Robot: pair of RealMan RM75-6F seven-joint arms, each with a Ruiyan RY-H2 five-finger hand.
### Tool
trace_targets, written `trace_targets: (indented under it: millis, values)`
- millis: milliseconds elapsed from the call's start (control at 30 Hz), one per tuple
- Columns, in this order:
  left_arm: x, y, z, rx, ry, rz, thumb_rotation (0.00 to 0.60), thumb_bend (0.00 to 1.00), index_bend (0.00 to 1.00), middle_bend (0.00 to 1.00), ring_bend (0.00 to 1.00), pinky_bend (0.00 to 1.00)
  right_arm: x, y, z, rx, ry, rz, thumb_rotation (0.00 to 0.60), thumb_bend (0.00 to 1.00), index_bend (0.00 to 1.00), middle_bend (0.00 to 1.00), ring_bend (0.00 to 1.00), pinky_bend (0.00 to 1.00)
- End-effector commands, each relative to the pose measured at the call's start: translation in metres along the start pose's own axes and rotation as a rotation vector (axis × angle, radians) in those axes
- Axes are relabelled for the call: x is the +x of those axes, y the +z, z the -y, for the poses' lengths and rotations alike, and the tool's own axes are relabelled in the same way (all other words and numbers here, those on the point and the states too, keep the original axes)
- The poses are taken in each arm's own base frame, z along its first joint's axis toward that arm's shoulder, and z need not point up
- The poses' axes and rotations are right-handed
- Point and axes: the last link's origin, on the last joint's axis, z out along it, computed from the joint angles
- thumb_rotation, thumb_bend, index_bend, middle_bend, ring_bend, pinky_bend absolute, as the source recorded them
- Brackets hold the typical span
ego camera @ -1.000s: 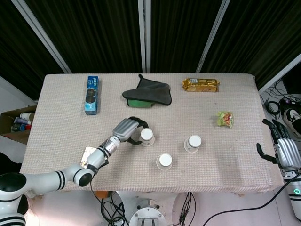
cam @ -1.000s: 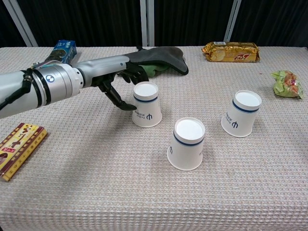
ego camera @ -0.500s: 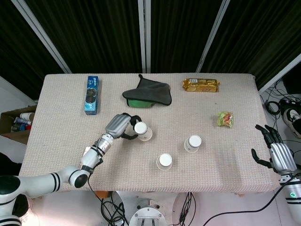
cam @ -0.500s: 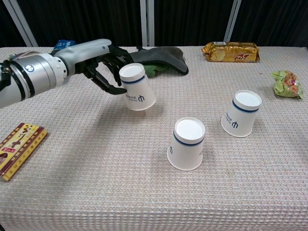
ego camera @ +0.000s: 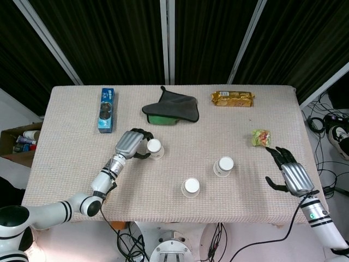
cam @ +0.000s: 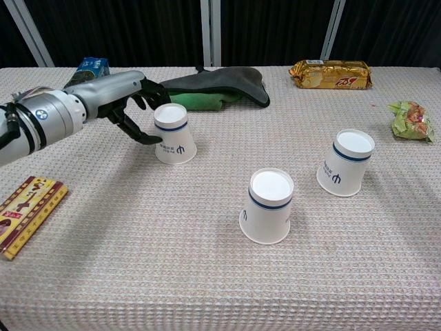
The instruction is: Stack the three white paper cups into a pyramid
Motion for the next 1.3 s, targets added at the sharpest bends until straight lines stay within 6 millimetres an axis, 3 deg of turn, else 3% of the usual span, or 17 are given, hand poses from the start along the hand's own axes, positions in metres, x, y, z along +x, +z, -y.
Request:
trace_targets:
  millis: [33, 300, 467, 867, 1033, 1100, 1300]
  values:
    - [0.003, -0.003, 0.000, -0.008, 0.002, -0.003, 0.600, 0.18, 0.21, 0.21, 0.14, 0.19, -0.005, 0.015, 0.014, 0.020, -0.004, 0.025, 0.600, 0.27, 0.01, 0.10, 0.00, 0.07]
    - [0.020, -0.029, 0.000, -0.043, 0.006, -0.085, 0.600, 0.18, 0.17, 0.18, 0.13, 0.18, -0.015, 0.056, 0.055, 0.116, -0.034, 0.103, 0.600, 0.27, 0.01, 0.12, 0.00, 0.07]
    - [0.031, -0.052, 0.009, -0.048, 0.020, -0.115, 0.600, 0.18, 0.17, 0.17, 0.13, 0.18, -0.024, 0.070, 0.077, 0.178, -0.109, 0.180, 0.600, 0.28, 0.01, 0.17, 0.00, 0.07]
    - [0.047, -0.095, 0.038, 0.002, 0.040, -0.150, 0.600, 0.16, 0.17, 0.17, 0.13, 0.18, -0.033, 0.083, 0.087, 0.181, -0.168, 0.227, 0.600, 0.31, 0.14, 0.24, 0.01, 0.07]
    - [0.050, -0.106, 0.042, 0.008, 0.040, -0.163, 0.600, 0.15, 0.17, 0.17, 0.13, 0.18, -0.034, 0.089, 0.090, 0.182, -0.195, 0.222, 0.600, 0.36, 0.29, 0.32, 0.06, 0.08]
    - [0.053, -0.111, 0.044, 0.012, 0.035, -0.177, 0.600, 0.15, 0.17, 0.17, 0.13, 0.18, -0.032, 0.090, 0.093, 0.188, -0.192, 0.204, 0.600, 0.37, 0.34, 0.36, 0.09, 0.09]
    - [0.056, -0.125, 0.049, 0.017, 0.030, -0.207, 0.600, 0.15, 0.17, 0.17, 0.13, 0.18, -0.016, 0.097, 0.107, 0.221, -0.142, 0.136, 0.600, 0.36, 0.35, 0.36, 0.09, 0.09]
